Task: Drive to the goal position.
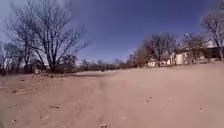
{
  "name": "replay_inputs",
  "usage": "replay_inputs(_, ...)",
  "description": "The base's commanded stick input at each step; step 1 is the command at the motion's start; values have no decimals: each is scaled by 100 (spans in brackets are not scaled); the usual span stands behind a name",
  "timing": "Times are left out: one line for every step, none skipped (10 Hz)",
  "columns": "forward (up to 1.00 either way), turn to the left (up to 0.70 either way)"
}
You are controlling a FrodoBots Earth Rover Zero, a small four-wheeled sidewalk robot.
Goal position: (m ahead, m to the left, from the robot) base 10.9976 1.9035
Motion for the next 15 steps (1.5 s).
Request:
replay_inputs(100, 0)
replay_inputs(100, 0)
replay_inputs(100, 0)
replay_inputs(100, 0)
replay_inputs(100, 0)
replay_inputs(100, 0)
replay_inputs(100, 0)
replay_inputs(100, 0)
replay_inputs(100, 0)
replay_inputs(100, 0)
replay_inputs(100, 0)
replay_inputs(100, 0)
replay_inputs(100, 0)
replay_inputs(100, 0)
replay_inputs(100, 0)
